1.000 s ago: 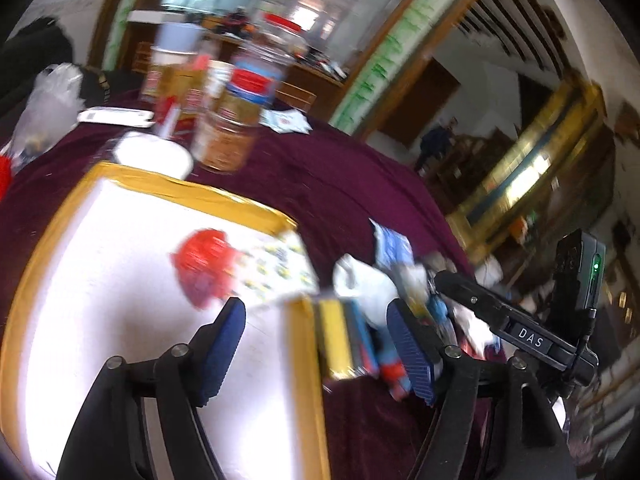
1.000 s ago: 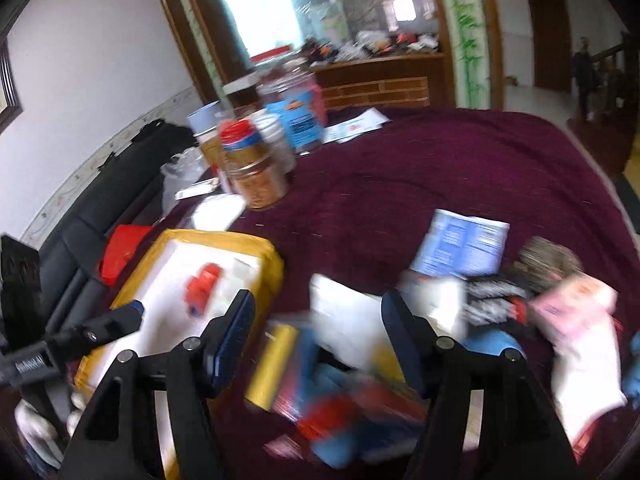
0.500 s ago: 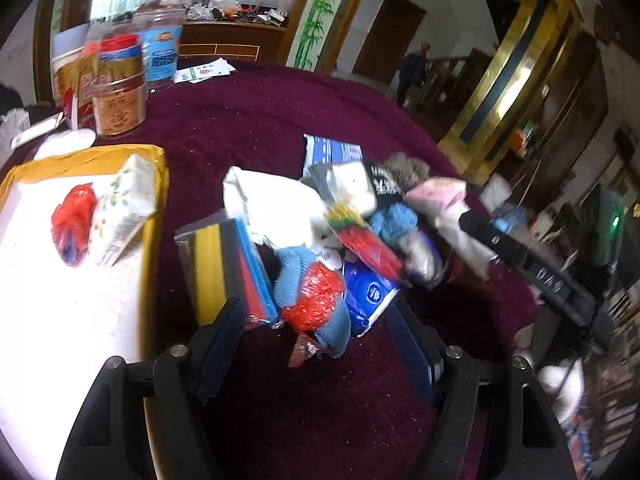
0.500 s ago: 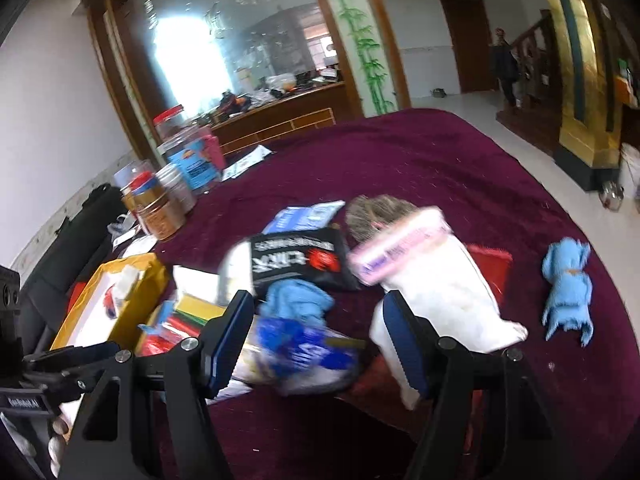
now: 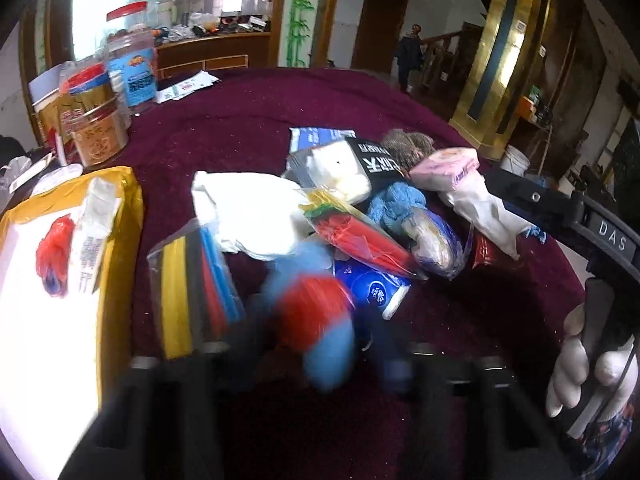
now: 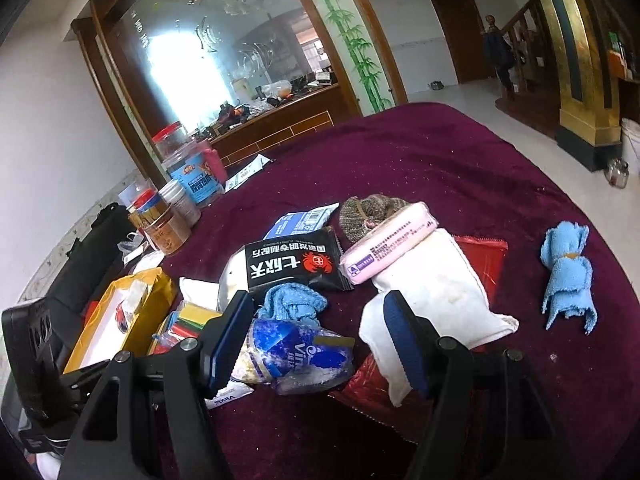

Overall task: Organize soft objects
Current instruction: 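Grasp the blue cloth with red bag using the left gripper, then carry the blue cloth into the tray with the left gripper while the right gripper grasps the straw bag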

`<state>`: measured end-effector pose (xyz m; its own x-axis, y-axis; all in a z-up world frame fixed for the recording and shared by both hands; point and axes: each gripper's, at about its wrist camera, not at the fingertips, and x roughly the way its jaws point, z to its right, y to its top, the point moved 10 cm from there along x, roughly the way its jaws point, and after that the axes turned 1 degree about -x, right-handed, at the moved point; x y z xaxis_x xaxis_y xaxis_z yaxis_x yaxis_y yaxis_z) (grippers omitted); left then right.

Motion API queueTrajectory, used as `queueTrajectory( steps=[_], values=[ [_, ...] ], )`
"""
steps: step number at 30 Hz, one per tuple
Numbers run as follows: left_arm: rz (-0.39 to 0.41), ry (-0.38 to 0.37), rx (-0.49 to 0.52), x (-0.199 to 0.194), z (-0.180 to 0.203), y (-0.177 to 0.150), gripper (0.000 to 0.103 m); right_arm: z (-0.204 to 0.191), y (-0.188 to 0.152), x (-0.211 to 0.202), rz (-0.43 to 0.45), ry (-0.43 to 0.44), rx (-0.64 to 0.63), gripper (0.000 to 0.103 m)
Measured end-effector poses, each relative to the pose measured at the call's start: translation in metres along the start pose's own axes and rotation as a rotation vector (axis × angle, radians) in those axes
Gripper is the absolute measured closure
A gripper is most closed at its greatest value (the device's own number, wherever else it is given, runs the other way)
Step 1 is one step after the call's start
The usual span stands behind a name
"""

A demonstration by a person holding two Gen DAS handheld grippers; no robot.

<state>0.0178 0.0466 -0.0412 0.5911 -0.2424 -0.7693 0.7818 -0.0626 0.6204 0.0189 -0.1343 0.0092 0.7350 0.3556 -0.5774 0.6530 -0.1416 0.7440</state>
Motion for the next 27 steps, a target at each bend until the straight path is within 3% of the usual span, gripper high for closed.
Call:
queueTrajectory(
  steps=[3, 16, 22, 27],
  values=[
    [0.015, 0.011, 0.017, -0.002, 0.003, 0.000, 0.067, 0.004, -0.002, 0.004, -0.018, 0.005, 0.027, 0.035],
    [0.196, -0.148, -0.140, -0.090, -0.020, 0.005, 0.067, 0.007, -0.009, 0.012, -0.052, 0.011, 0.039, 0.034],
    [0.224, -0.162, -0.214, -0.111, -0.049, -0.005, 0.067, -0.018, -0.017, 0.016, -0.069, -0.020, -0.088, 0.034],
    [0.236, -0.154, -0.255, -0.119, -0.073, -0.013, 0.067, -0.077, -0.028, 0.010, -0.098, 0.023, -0.270, 0.034]
  ],
)
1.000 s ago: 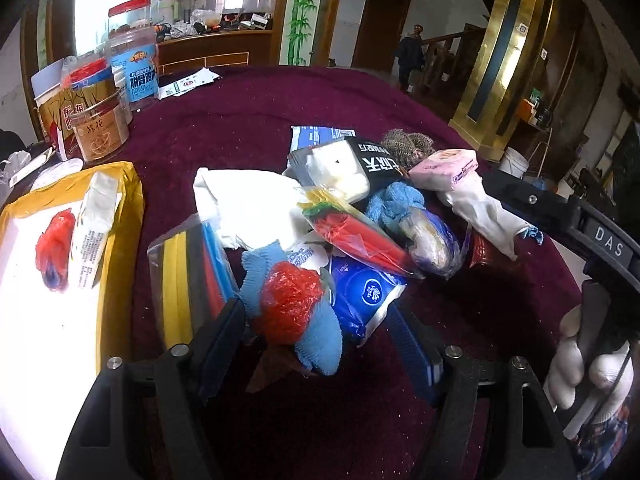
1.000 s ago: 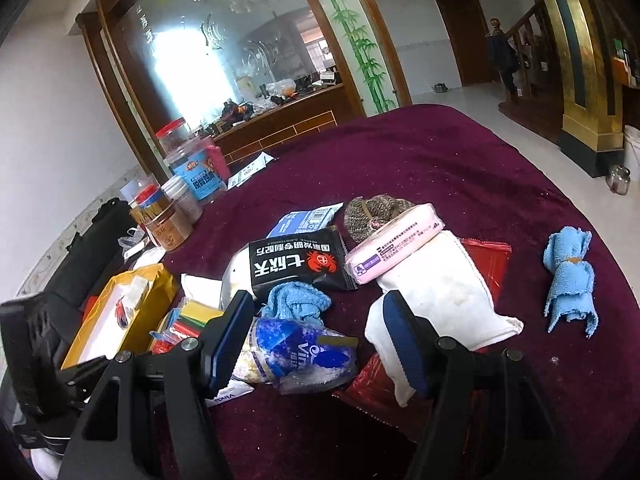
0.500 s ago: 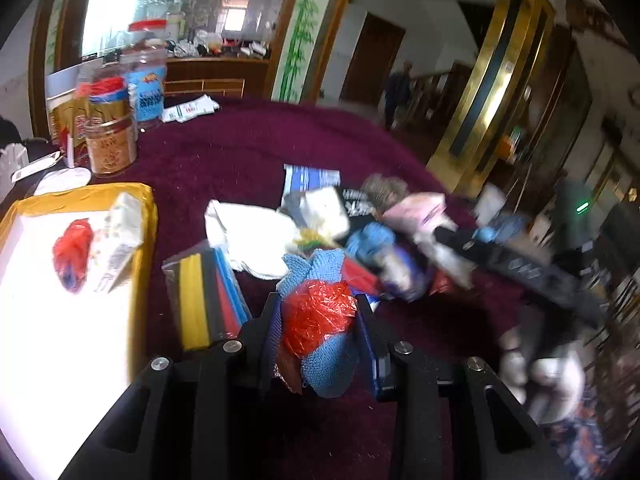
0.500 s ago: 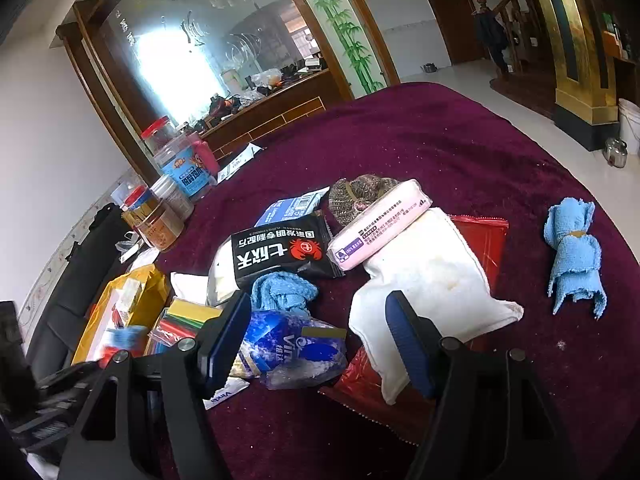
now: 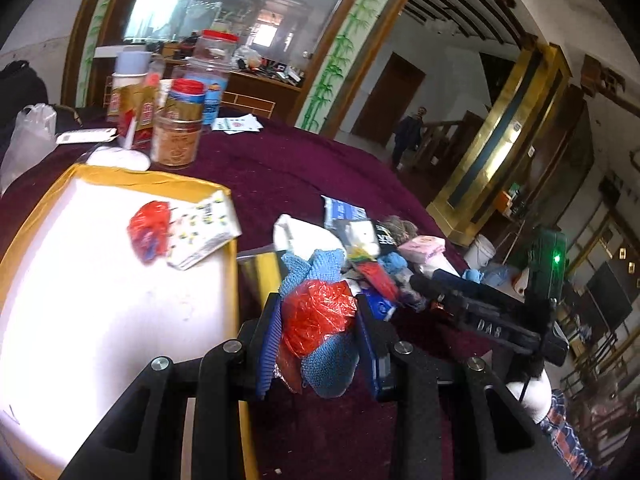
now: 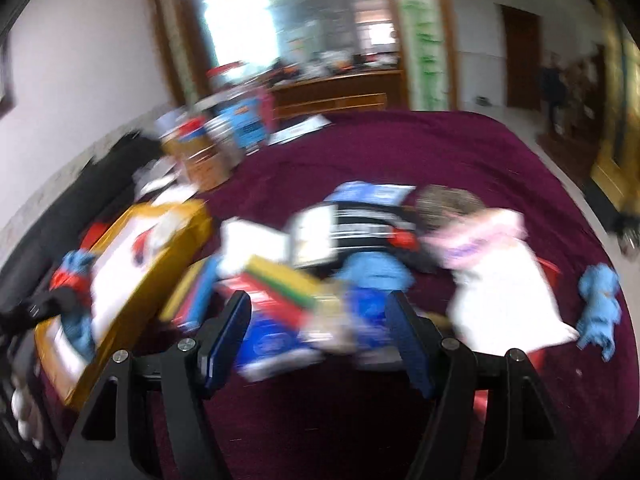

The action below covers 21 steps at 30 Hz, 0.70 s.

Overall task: Organize soft objects
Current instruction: 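Carry the blue cloth into the tray with the left gripper while the right gripper grasps the straw bag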

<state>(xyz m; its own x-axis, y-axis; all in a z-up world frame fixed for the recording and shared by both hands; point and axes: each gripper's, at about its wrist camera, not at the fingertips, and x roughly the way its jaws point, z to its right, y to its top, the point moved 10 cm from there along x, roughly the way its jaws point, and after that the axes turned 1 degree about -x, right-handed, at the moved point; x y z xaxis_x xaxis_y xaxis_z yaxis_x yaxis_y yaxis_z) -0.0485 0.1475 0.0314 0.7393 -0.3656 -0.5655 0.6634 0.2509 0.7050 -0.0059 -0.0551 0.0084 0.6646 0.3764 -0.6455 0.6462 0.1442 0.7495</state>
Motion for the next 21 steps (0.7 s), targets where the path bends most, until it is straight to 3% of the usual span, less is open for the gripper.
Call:
queueTrajectory(
  steps=[2, 6, 9, 10, 11, 15, 21],
  values=[
    [0.008, 0.005, -0.024, -0.004, -0.011, 0.001, 0.067, -0.028, 0.000, 0.006, -0.035, 0.014, -0.091, 0.034],
    [0.027, 0.018, -0.065, -0.017, -0.033, 0.002, 0.067, -0.056, 0.001, 0.028, -0.080, -0.065, -0.259, 0.035],
    [0.043, 0.037, -0.093, -0.028, -0.050, 0.003, 0.067, -0.057, -0.001, 0.049, -0.119, -0.129, -0.320, 0.054],
    [0.048, 0.045, -0.102, -0.030, -0.057, 0.003, 0.067, -0.055, -0.003, 0.054, -0.132, -0.148, -0.332, 0.068],
    [0.053, 0.053, -0.114, -0.034, -0.064, 0.003, 0.067, -0.051, -0.005, 0.061, -0.151, -0.173, -0.344, 0.071],
    [0.071, 0.081, -0.139, -0.043, -0.084, 0.005, 0.067, -0.041, -0.003, 0.063, -0.149, -0.208, -0.338, 0.082],
    [0.088, 0.109, -0.178, -0.053, -0.110, 0.010, 0.067, -0.035, 0.025, 0.027, -0.074, -0.126, -0.201, 0.086]
  ],
)
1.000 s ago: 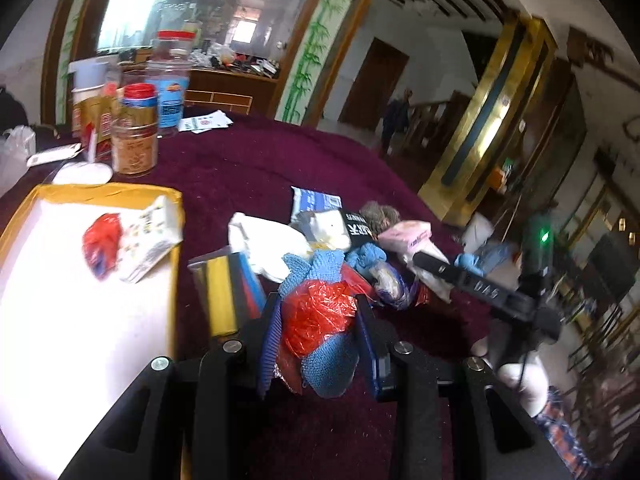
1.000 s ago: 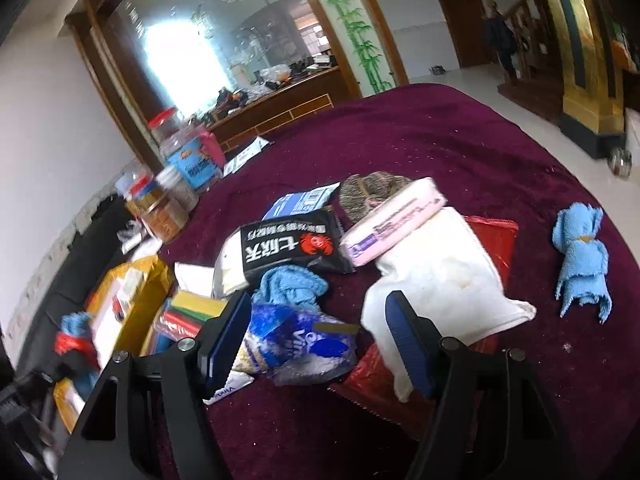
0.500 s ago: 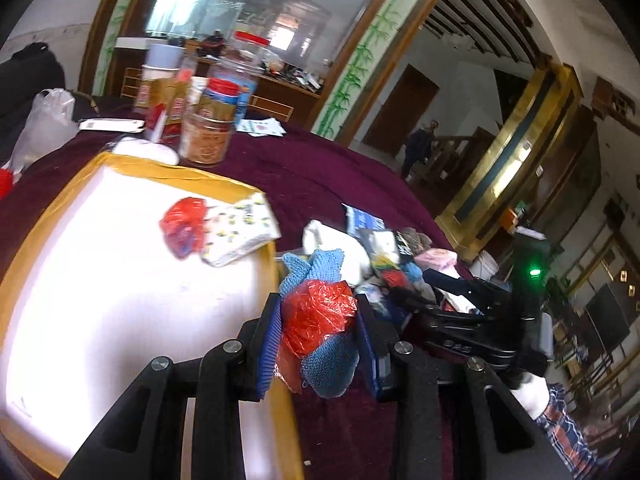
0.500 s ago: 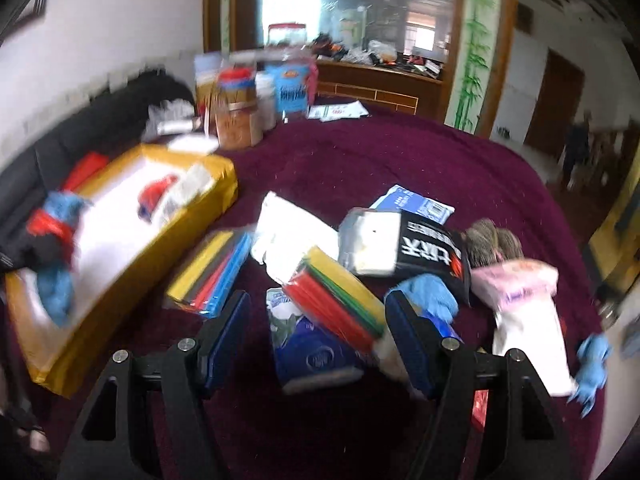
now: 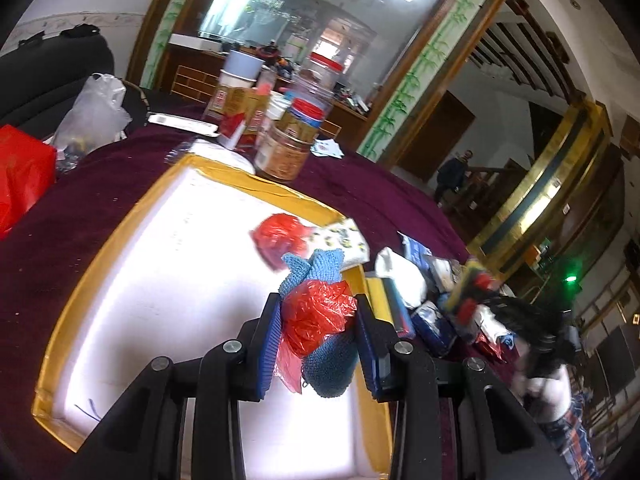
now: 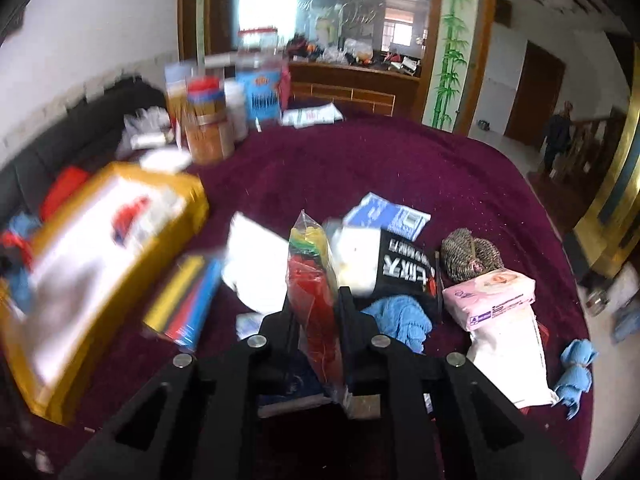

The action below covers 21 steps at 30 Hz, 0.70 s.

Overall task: Organize soft objects
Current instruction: 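Carry the blue cloth into the tray with the left gripper while the right gripper grasps the straw bag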

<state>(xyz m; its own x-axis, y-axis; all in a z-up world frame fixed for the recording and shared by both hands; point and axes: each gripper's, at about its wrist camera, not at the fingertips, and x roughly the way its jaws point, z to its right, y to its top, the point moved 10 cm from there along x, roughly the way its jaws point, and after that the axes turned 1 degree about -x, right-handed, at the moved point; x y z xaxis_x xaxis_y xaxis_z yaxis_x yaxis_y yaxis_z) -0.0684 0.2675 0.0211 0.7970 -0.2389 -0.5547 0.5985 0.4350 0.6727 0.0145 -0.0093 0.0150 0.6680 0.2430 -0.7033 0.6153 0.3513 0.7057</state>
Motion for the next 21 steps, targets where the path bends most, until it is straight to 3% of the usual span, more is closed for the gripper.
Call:
queueTrajectory(
  steps=[10, 16, 21],
  values=[
    [-0.029, 0.025, -0.010, 0.001, -0.021, 0.014, 0.066, -0.019, 0.029, -0.040, 0.040, 0.239, 0.155, 0.086],
    [-0.059, 0.116, 0.091, 0.022, -0.029, 0.042, 0.066, -0.072, 0.048, -0.047, 0.018, 0.443, 0.189, 0.086],
    [-0.137, 0.159, 0.081, 0.062, -0.048, 0.055, 0.066, -0.123, 0.058, -0.029, -0.061, 0.587, 0.207, 0.086]
  ],
)
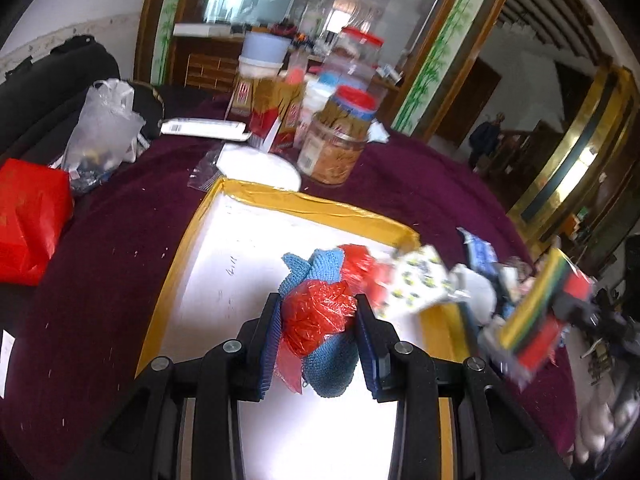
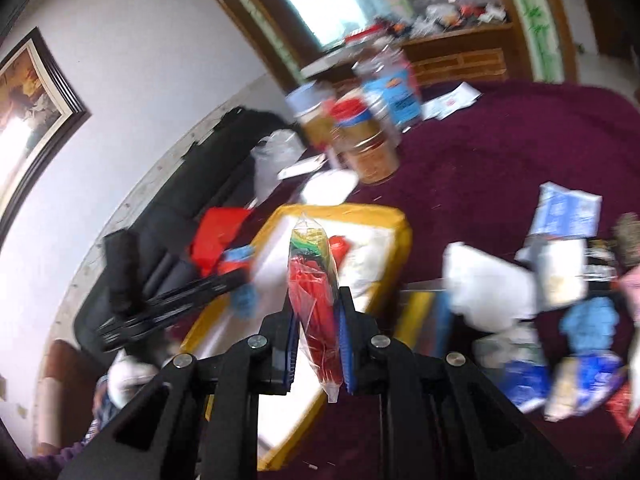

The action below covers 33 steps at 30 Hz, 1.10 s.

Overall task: Organize soft objects
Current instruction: 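Carry the blue cloth into the tray with the left gripper while the right gripper grasps the straw bag, then lower the bag of coloured straws into the tray and open the right gripper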

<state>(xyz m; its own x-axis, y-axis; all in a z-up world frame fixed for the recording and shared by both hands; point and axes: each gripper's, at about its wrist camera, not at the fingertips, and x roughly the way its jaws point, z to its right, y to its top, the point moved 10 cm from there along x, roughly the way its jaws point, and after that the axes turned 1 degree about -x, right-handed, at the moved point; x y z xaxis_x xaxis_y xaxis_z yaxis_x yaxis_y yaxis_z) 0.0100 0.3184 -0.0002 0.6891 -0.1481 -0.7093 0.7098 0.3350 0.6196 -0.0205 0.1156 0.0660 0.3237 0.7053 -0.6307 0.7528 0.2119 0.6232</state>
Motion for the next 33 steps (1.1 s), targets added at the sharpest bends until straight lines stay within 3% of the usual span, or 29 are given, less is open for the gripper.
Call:
queueTrajectory(
  steps=[9, 12, 17, 22, 26, 28, 31, 33],
  values=[
    [-0.039, 0.112, -0.020, 0.042, -0.031, 0.026, 0.065, -0.030, -0.003, 0.087, -0.158, 0.102, 0.069, 0.086],
    [-0.061, 0.141, -0.053, 0.050, -0.043, 0.026, 0.053, -0.035, -0.004, 0.116, -0.213, 0.127, 0.097, 0.086],
    [-0.014, 0.095, -0.098, 0.031, -0.046, 0.027, 0.043, -0.035, 0.001, 0.159, -0.282, 0.110, 0.119, 0.086],
    [0.103, 0.033, -0.128, -0.012, -0.044, 0.030, 0.035, -0.026, 0.016, 0.187, -0.302, 0.078, 0.141, 0.086],
    [0.138, -0.033, -0.170, -0.033, -0.044, 0.025, 0.031, -0.022, 0.024, 0.205, -0.313, 0.063, 0.157, 0.085],
    [0.144, -0.046, -0.178, -0.038, -0.044, 0.021, 0.031, -0.019, 0.027, 0.212, -0.314, 0.043, 0.149, 0.083],
    [0.145, -0.063, -0.197, -0.042, -0.042, 0.015, 0.031, -0.013, 0.032, 0.219, -0.304, 0.007, 0.151, 0.068],
    [0.143, -0.074, -0.205, -0.045, -0.039, 0.011, 0.031, -0.009, 0.038, 0.221, -0.287, -0.016, 0.147, 0.065]
  ],
)
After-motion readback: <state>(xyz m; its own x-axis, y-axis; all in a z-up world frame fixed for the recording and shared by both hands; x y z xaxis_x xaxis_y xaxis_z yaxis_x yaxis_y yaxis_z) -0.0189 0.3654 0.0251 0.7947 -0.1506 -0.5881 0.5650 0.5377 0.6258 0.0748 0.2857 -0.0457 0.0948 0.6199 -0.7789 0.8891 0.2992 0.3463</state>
